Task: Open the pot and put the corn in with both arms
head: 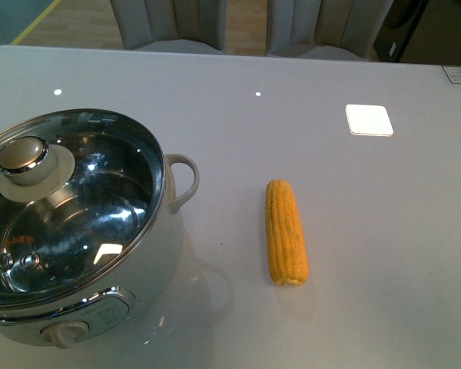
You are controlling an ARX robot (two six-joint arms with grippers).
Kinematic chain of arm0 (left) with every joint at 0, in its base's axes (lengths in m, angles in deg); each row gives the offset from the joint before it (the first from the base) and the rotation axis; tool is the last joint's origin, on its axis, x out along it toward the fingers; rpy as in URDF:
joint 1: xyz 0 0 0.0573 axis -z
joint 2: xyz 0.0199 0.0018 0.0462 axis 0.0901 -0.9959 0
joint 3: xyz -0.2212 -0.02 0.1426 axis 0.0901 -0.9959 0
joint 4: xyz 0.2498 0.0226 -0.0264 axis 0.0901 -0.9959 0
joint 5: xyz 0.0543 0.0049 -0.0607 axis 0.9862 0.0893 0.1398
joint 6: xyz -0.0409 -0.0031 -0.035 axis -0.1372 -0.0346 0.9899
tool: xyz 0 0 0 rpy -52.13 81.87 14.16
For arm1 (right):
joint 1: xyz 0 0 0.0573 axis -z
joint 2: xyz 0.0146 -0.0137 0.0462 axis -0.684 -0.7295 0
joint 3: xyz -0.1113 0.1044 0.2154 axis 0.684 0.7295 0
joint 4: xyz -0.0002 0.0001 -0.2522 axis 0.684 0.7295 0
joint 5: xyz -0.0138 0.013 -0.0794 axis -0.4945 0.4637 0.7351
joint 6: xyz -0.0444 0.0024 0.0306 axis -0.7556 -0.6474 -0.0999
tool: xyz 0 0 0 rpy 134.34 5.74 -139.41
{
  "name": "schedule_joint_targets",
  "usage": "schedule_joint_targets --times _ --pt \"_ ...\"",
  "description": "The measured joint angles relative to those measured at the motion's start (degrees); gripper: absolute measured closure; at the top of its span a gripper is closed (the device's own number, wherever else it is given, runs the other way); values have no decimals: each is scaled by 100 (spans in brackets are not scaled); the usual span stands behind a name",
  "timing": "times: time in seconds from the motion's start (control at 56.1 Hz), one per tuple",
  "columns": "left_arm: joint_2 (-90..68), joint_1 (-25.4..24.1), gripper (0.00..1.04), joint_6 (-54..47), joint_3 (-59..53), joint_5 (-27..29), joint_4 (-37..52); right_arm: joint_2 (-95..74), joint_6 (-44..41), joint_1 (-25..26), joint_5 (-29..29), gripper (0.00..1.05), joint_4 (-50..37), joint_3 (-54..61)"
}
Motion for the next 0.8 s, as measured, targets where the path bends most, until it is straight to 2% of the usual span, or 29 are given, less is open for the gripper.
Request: schedule_joint_targets --times 0.801 --pt "-50 11 7 20 31 39 -94 0 0 0 -2 9 0 0"
